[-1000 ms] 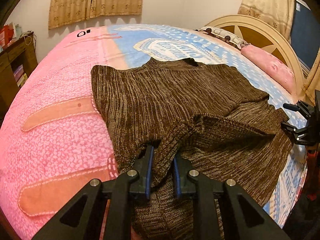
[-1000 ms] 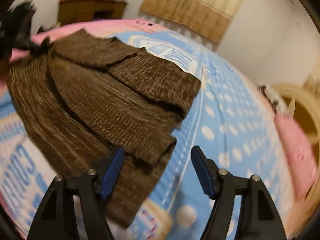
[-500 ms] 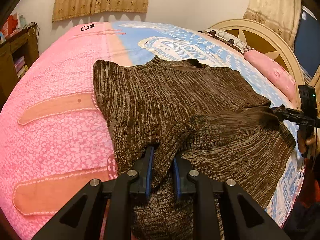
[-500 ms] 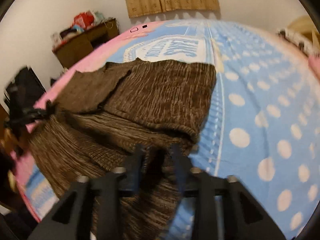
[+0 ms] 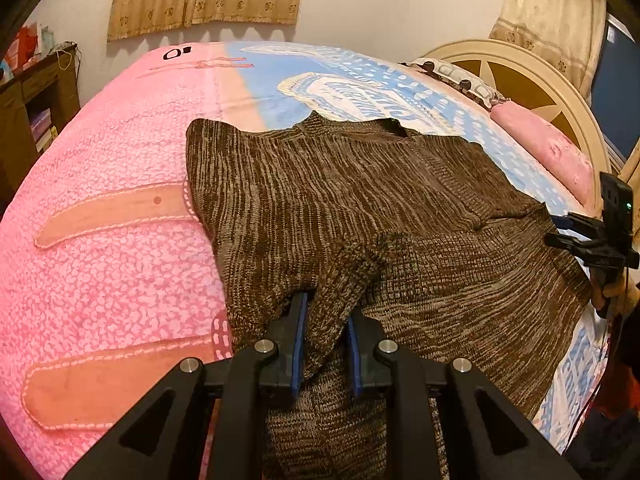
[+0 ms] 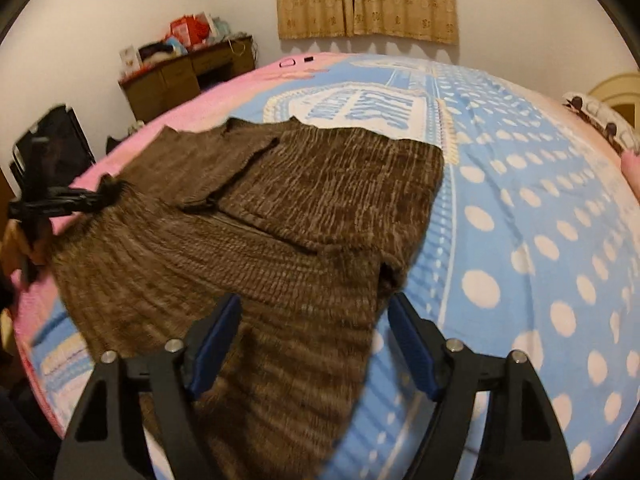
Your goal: Fold small clothes
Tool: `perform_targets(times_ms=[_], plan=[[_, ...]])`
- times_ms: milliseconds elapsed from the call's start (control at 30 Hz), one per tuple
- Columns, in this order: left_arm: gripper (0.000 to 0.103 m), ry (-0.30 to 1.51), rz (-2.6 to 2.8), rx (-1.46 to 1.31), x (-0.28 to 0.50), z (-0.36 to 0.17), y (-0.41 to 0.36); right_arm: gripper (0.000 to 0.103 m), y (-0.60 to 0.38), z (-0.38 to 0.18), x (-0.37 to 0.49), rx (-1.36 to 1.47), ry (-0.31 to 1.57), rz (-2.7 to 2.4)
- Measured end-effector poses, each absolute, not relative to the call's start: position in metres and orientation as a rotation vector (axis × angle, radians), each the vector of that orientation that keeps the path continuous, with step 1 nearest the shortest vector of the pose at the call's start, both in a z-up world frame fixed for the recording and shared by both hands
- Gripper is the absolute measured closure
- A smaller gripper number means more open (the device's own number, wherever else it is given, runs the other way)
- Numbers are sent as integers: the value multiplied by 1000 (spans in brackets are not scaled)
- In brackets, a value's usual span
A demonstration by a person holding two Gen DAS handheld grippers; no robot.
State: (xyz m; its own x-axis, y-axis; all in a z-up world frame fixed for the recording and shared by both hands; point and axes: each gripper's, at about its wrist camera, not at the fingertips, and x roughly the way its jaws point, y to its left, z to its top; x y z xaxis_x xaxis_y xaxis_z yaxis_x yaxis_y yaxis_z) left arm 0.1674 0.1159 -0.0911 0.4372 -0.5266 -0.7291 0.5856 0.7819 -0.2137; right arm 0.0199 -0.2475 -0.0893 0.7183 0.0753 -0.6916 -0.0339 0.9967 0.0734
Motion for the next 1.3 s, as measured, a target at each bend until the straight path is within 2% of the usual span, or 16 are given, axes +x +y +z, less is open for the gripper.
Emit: perform_targets(times_ms=[33, 67, 133, 167, 267, 333, 467, 767, 1100, 1300], plan=[[85, 878, -691, 81, 167, -91, 115, 45, -245, -92, 26, 48, 782, 55], [85, 877, -690, 85, 167, -91, 115, 67, -242, -95, 31, 37, 804, 48], [85, 875, -684, 97, 166, -91, 113, 88, -239, -96, 31, 0, 797, -1], [85, 873, -682, 101, 166, -91, 113, 92, -240, -95, 28, 3, 783, -14], [85, 852, -676, 138, 162, -90, 109, 93, -243, -87, 14, 62, 737, -34], [97, 832, -667, 174, 157, -88, 105, 93, -239, -79, 1, 71, 697, -55], [98, 787, -634, 207, 144, -82, 100, 93, -230, -67, -15, 102, 649, -59], [98, 709, -615, 35, 136, -36, 120, 93, -210, -14, -25, 73, 540, -21], [98, 668, -492, -96, 212, -6, 125, 94, -222, 25, 34, -22, 456, -48], [98, 738, -397, -101, 280, -46, 117, 94, -262, 1, 103, 24, 462, -143]])
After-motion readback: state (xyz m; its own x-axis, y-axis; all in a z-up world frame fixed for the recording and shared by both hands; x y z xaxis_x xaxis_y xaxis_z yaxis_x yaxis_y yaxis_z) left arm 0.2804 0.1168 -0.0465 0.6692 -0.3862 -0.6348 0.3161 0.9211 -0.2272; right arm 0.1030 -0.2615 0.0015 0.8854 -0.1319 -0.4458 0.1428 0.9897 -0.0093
